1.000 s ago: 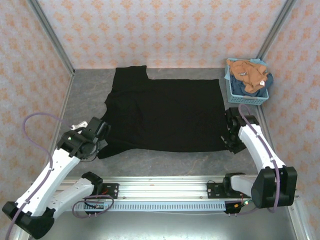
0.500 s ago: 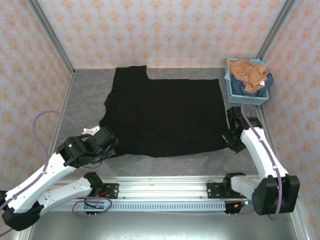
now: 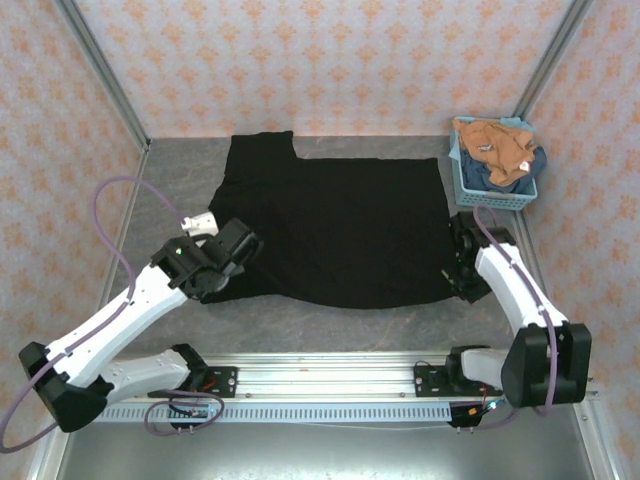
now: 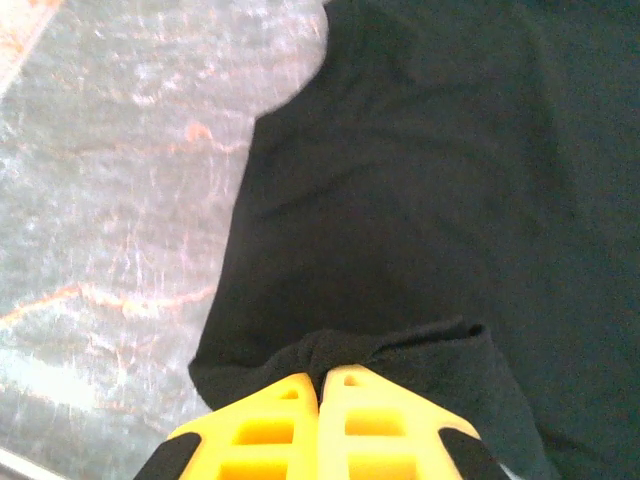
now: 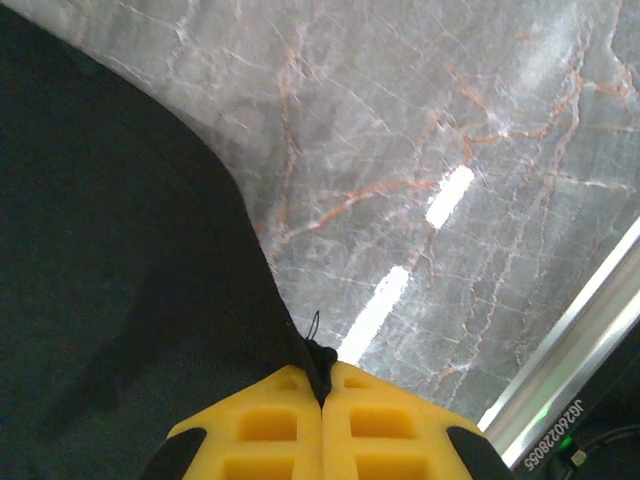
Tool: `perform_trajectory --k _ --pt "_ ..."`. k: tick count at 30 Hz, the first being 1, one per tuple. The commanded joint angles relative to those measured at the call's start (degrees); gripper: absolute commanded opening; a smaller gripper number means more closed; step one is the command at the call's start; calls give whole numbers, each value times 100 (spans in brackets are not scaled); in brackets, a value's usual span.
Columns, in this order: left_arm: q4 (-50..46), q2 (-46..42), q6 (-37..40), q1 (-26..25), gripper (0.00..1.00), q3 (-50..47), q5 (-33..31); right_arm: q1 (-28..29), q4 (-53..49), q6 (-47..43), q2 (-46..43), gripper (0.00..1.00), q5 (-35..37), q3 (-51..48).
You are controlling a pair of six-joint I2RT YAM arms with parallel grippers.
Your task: Fold and stack the t-shirts
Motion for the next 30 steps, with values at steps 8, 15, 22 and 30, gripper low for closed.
perform_trajectory --k 8,15,22,30 --pt "1461 460 2056 1193 0 394 72 -277 228 -71 936 0 75 750" --pt "2042 -351 2205 1233 0 -115 1705 -276 233 -103 822 0 9 626" --pt "1934 -547 1486 -457 0 -2177 3406 -277 312 -229 674 0 -24 153" --pt "121 286 -676 -1483 0 -2650 2025 -272 376 -247 807 0 -87 114"
